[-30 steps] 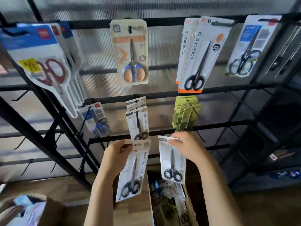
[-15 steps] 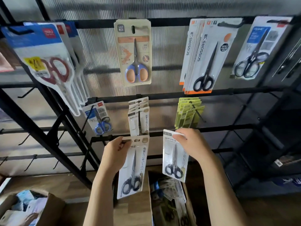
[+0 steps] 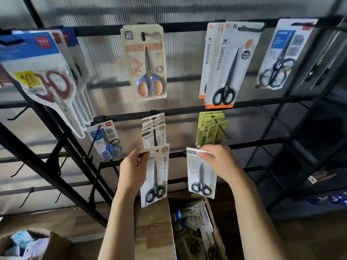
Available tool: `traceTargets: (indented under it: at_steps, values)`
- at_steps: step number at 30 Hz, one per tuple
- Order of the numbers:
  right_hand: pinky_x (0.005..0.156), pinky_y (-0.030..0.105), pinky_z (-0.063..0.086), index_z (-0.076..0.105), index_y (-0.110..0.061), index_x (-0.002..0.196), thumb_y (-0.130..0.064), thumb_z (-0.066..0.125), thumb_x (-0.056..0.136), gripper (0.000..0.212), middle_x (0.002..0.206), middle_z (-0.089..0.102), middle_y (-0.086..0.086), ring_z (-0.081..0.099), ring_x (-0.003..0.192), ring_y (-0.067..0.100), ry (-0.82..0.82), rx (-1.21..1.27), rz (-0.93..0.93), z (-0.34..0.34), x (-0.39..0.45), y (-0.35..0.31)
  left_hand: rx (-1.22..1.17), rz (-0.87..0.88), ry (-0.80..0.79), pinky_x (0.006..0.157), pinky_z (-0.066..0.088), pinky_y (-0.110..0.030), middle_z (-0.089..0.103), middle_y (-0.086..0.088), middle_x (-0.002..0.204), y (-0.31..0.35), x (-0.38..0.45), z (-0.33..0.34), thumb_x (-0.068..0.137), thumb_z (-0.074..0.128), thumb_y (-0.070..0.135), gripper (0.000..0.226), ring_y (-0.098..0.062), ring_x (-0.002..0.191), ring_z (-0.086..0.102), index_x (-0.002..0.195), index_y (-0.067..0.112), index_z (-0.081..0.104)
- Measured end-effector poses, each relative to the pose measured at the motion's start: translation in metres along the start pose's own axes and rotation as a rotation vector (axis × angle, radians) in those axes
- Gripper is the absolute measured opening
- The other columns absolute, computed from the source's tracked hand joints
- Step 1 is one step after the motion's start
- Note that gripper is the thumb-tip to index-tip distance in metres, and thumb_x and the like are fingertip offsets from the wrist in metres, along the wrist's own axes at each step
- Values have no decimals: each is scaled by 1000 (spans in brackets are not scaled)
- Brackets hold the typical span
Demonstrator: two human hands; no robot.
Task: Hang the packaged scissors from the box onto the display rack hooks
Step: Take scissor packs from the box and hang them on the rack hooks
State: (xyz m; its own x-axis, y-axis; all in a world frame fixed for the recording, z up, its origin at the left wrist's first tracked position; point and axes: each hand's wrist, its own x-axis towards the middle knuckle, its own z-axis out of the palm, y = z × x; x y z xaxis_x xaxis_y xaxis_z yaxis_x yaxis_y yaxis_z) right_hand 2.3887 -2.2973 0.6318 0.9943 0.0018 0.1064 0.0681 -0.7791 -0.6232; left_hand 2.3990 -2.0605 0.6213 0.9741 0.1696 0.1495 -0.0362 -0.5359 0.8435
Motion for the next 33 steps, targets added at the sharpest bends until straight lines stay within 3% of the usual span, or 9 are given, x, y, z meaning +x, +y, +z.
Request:
traceTargets:
  at_steps: [7, 13, 22, 25, 29, 33]
  values:
    - [50, 24, 31, 61, -23, 77, -28, 53, 93, 18, 70, 60, -7, 49, 60, 5, 7, -41, 6, 0, 2, 0, -13, 12, 31, 51, 37, -8, 59, 5, 78, 3, 11, 6, 96, 52, 17, 12, -1, 66, 51, 97, 11, 62]
    - [46, 16, 27, 55, -29, 77, -28, 53, 94, 17, 63, 51, -17, 46, 58, 0, 2, -70, 11, 4, 3, 2, -54, 18, 40, 49, 37, -3, 57, 9, 74, 1, 12, 12, 96, 51, 14, 8, -4, 62, 49, 93, 14, 58]
    - [48, 18, 25, 61, -17, 75, -27, 52, 93, 23, 64, 56, -7, 45, 56, 3, -21, -67, 23, 12, 5, 6, -34, -25, 4, 48, 36, -7, 55, 8, 72, -15, 28, 17, 97, 48, 16, 12, -4, 62, 47, 89, 11, 56]
    - [48, 16, 25, 63, -16, 78, -27, 52, 94, 22, 67, 58, -7, 44, 56, 3, -34, -79, 30, 13, 5, 4, -46, -60, 38, 51, 35, -11, 55, 7, 73, -19, 36, 20, 98, 48, 19, 14, -6, 63, 48, 90, 10, 55]
    - [49, 18, 28, 66, -17, 85, -26, 52, 94, 19, 69, 57, -11, 47, 60, 1, -47, -59, 42, 12, 6, 3, -59, -74, 38, 59, 37, -27, 59, -2, 80, -21, 51, 25, 98, 48, 19, 18, -19, 73, 51, 95, 5, 58]
    - [48, 14, 27, 68, -17, 91, -27, 53, 94, 18, 72, 58, -12, 48, 61, -1, -64, -60, 19, 12, 7, 0, -28, -83, 30, 70, 37, -27, 61, -9, 90, -24, 65, 28, 98, 48, 19, 23, -23, 81, 53, 100, -1, 59]
